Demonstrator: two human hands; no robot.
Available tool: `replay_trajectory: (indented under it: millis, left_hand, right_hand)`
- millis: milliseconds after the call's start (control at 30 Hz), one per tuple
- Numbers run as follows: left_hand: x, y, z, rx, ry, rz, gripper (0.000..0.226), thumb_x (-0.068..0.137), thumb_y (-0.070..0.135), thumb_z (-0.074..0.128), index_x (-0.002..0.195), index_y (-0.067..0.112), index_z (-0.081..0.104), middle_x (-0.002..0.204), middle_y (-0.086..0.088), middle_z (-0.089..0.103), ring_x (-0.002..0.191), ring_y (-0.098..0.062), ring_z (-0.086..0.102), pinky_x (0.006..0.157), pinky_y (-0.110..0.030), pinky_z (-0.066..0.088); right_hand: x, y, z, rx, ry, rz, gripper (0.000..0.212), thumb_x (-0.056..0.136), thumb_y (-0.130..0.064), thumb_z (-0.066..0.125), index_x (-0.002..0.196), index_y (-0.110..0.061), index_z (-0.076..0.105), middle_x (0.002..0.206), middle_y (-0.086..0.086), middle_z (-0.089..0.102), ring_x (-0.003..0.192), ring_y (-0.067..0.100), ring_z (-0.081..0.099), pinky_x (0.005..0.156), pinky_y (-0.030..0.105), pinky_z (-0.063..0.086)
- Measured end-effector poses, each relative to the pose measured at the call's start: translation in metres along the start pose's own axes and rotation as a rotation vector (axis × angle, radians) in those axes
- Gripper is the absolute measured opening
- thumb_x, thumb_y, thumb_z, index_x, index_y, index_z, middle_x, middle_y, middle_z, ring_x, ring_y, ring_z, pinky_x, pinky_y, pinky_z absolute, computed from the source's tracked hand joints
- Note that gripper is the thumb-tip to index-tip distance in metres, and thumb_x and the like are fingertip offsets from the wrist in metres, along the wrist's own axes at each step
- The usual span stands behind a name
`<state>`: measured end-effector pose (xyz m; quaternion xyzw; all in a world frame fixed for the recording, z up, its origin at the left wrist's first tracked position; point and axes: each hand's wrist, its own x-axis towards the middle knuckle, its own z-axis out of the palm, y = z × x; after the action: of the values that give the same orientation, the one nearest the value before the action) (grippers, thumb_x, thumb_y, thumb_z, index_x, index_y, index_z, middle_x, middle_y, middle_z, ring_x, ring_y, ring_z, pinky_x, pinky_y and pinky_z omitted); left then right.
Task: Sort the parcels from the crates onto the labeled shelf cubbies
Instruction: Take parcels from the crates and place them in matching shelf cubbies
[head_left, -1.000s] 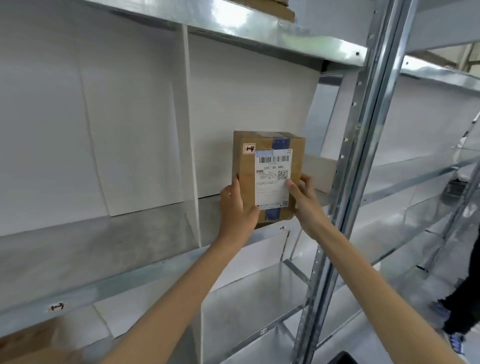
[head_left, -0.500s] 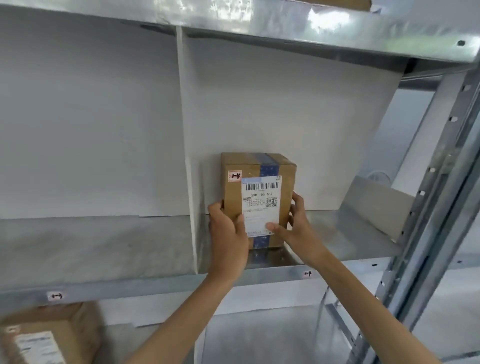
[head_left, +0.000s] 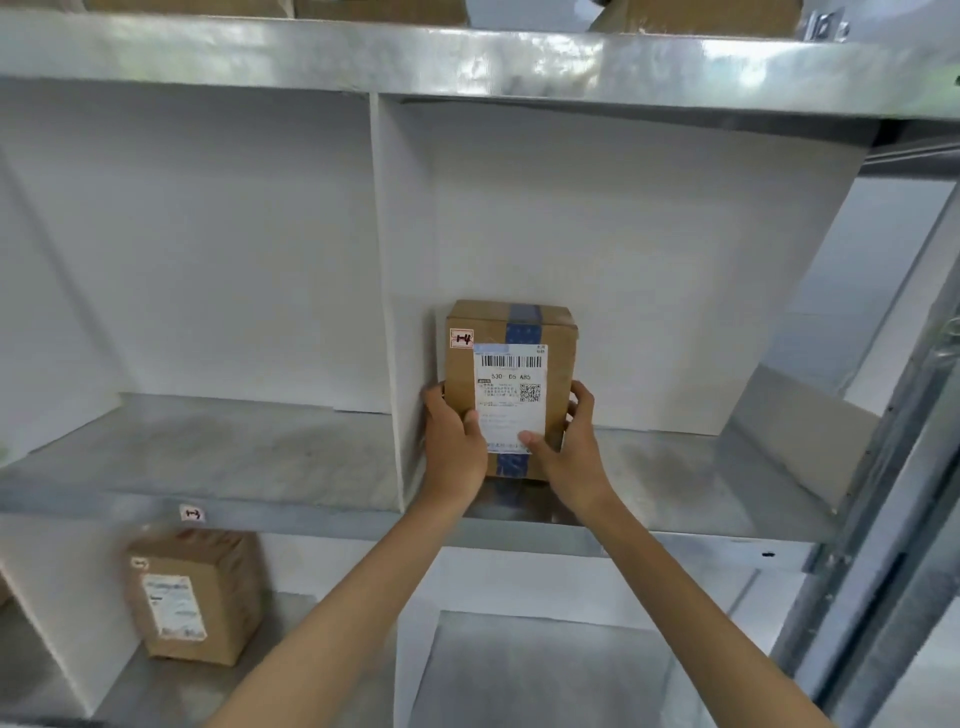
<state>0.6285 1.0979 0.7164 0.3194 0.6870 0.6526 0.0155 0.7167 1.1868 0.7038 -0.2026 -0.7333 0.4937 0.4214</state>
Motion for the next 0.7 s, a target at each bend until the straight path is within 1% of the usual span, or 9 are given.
replay_trajectory:
  millis: [100, 167, 200, 267, 333, 400, 467, 567, 700]
  left_hand:
    - [-0.013, 0.004, -0.002, 0.089, 0.005, 0.017, 0.050, 0.092, -0.005, 0.041, 0.138, 0.007, 0.029, 0.140, -0.013, 0.041, 0.132, -0.025, 0.040, 0.103, -0.022, 0.037]
    - [-0.026, 0.009, -0.005, 0.186, 0.000, 0.036, 0.062, 0.093, -0.004, 0.042, 0.147, 0.005, 0.013, 0.152, -0.011, 0.023, 0.142, -0.022, 0.022, 0.107, -0.014, 0.018]
    - [-0.033, 0.011, -0.007, 0.231, -0.004, 0.052, 0.067, 0.094, -0.002, 0.042, 0.149, 0.006, 0.005, 0.156, -0.009, 0.013, 0.145, -0.020, 0.013, 0.109, -0.014, 0.014]
    - [-0.050, 0.014, -0.014, 0.284, -0.027, 0.127, 0.069, 0.095, 0.002, 0.042, 0.150, 0.012, 0.001, 0.157, -0.003, 0.007, 0.145, -0.016, 0.008, 0.111, -0.018, 0.013]
    - [-0.067, 0.018, -0.027, 0.269, -0.087, 0.284, 0.065, 0.093, 0.002, 0.044, 0.148, 0.019, 0.015, 0.151, 0.002, 0.020, 0.139, -0.012, 0.022, 0.113, -0.020, 0.023]
    - [-0.081, 0.023, -0.046, 0.274, -0.152, 0.454, 0.058, 0.091, 0.000, 0.045, 0.142, 0.023, 0.028, 0.144, 0.005, 0.031, 0.132, -0.011, 0.032, 0.110, -0.025, 0.036]
    - [-0.087, 0.033, -0.069, 0.319, -0.145, 0.597, 0.051, 0.091, -0.001, 0.045, 0.138, 0.019, 0.037, 0.139, 0.001, 0.039, 0.129, -0.015, 0.038, 0.105, -0.026, 0.042]
    - [-0.090, 0.054, -0.121, 0.360, -0.023, 0.749, 0.040, 0.089, 0.002, 0.043, 0.128, 0.012, 0.049, 0.126, -0.003, 0.051, 0.118, -0.017, 0.048, 0.099, -0.026, 0.045]
    - [-0.090, 0.064, -0.231, 0.378, 0.183, 0.793, 0.034, 0.085, -0.001, 0.048, 0.116, 0.010, 0.055, 0.111, -0.002, 0.056, 0.107, -0.018, 0.050, 0.093, -0.026, 0.043]
  right_hand:
    - [-0.002, 0.000, 0.001, -0.032, 0.014, -0.005, 0.071, 0.087, 0.001, 0.060, 0.138, -0.023, 0.017, 0.142, 0.003, 0.039, 0.129, 0.021, 0.043, 0.084, 0.014, 0.045]
    - [-0.003, 0.000, 0.001, -0.067, 0.012, -0.004, 0.071, 0.088, -0.001, 0.060, 0.140, -0.021, 0.015, 0.136, 0.003, 0.042, 0.128, 0.022, 0.045, 0.081, 0.012, 0.048]
    - [-0.003, -0.002, 0.001, -0.084, 0.013, 0.007, 0.073, 0.088, -0.002, 0.060, 0.141, -0.020, 0.014, 0.134, 0.003, 0.043, 0.127, 0.023, 0.046, 0.081, 0.016, 0.051]
    - [-0.007, -0.005, 0.000, -0.117, 0.050, 0.026, 0.080, 0.087, -0.010, 0.064, 0.144, -0.020, 0.010, 0.140, 0.007, 0.040, 0.130, 0.024, 0.043, 0.094, 0.032, 0.049]
    - [-0.019, -0.011, -0.002, -0.177, 0.161, -0.001, 0.081, 0.088, -0.018, 0.063, 0.148, -0.019, 0.008, 0.147, 0.007, 0.031, 0.135, 0.023, 0.033, 0.109, 0.043, 0.037]
    - [-0.037, -0.026, -0.001, -0.235, 0.306, -0.125, 0.071, 0.092, -0.022, 0.057, 0.148, -0.018, 0.014, 0.148, 0.006, 0.029, 0.136, 0.020, 0.029, 0.112, 0.046, 0.031]
    - [-0.056, -0.051, 0.005, -0.275, 0.420, -0.291, 0.057, 0.095, -0.020, 0.051, 0.145, -0.018, 0.022, 0.144, 0.003, 0.035, 0.133, 0.017, 0.032, 0.112, 0.040, 0.031]
    - [-0.082, -0.102, 0.039, -0.297, 0.495, -0.541, 0.043, 0.095, -0.017, 0.046, 0.137, -0.015, 0.034, 0.133, -0.004, 0.042, 0.125, 0.012, 0.038, 0.108, 0.028, 0.031]
    - [-0.118, -0.161, 0.129, -0.240, 0.403, -0.701, 0.034, 0.092, -0.013, 0.046, 0.126, -0.007, 0.046, 0.121, -0.006, 0.047, 0.115, 0.007, 0.044, 0.102, 0.016, 0.030]
